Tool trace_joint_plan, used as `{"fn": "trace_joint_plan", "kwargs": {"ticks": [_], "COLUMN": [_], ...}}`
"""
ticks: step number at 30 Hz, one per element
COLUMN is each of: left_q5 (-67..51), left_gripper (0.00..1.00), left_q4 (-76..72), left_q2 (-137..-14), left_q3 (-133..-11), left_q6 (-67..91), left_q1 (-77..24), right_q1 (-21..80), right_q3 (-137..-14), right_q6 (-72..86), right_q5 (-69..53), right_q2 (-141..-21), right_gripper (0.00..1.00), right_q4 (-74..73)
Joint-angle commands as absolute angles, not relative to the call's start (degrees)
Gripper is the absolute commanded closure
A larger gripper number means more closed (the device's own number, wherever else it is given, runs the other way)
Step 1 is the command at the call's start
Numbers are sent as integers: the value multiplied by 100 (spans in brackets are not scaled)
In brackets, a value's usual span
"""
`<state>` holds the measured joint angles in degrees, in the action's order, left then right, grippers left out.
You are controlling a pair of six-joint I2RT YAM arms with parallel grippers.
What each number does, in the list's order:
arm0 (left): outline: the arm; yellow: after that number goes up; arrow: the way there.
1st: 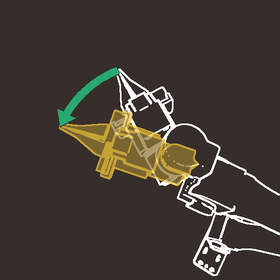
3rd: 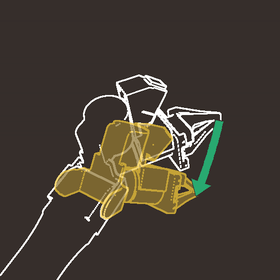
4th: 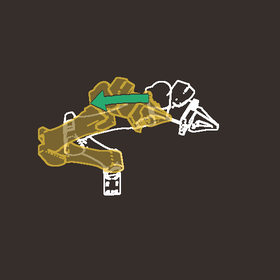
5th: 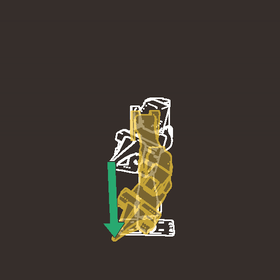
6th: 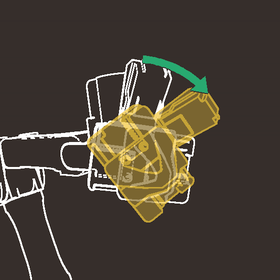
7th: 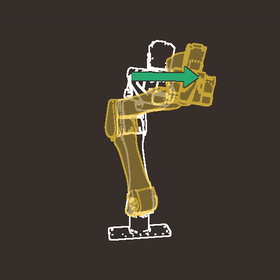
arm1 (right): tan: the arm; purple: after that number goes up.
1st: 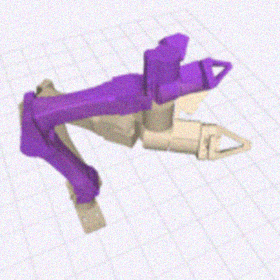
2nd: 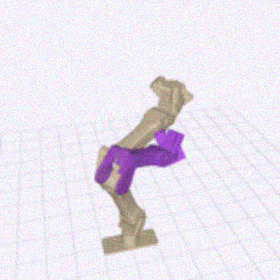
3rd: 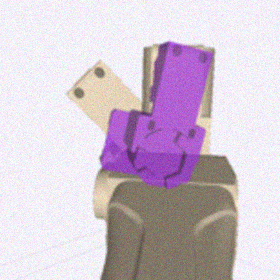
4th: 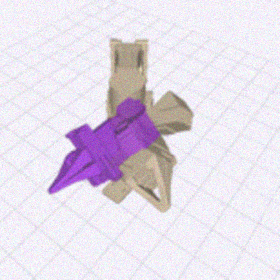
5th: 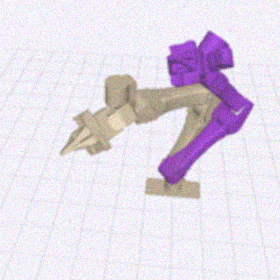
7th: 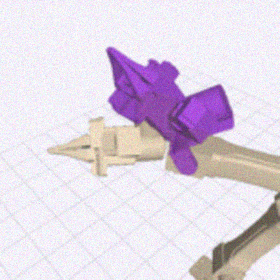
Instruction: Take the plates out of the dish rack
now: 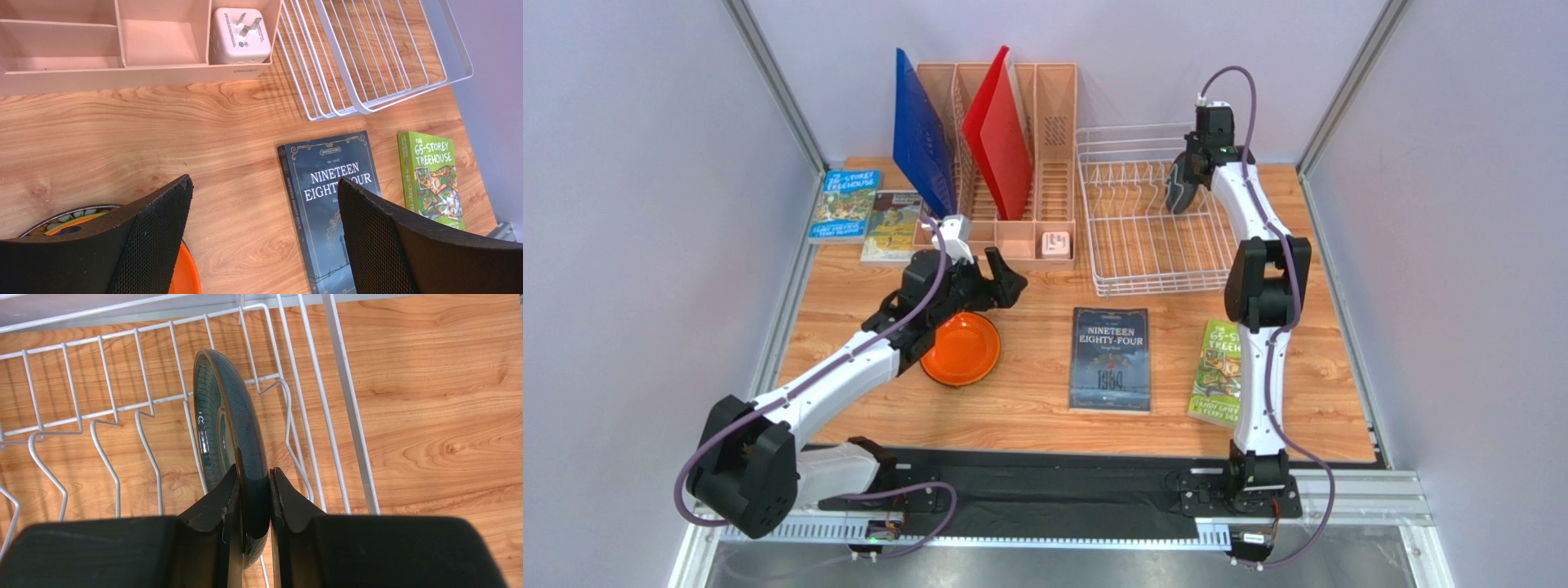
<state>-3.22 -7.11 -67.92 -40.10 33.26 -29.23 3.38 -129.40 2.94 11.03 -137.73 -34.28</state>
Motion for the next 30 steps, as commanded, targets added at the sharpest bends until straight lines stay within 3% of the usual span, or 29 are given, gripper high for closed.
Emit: {"fn": "trace_joint_plan", "kwargs": {"ticks": [1,2,3,13,30], "left_q5": [-475,-466,-448,-483,-369], "left_gripper": [8,8,8,9,8], "left_q4": [-1002,-1011,-1019,-1072,-941], "left_q2": [-6838,-6847,-6864,-7101,-6944], "left_q3": [-4219,-4201,-4201,-4298,-4272], "left_q6": [3296,3296,3296,3287,3243], "left_q1": [-2936,-2936,-2936,-2936,-2936], "right_q1": [334,334,343,738,1081], "right_q3": [-13192,-13210,-13193,-11163,-10363], "right_q6": [220,220,211,-422,-835], "right_q5": [1133,1186,1291,2723,3691], "right_q2": [-14054,-14054,-14036,-12666,-11190], "right_gripper": [92,100,100,100,100], "right_q4": [-3393,-3393,-3366,-1390,-448]}}
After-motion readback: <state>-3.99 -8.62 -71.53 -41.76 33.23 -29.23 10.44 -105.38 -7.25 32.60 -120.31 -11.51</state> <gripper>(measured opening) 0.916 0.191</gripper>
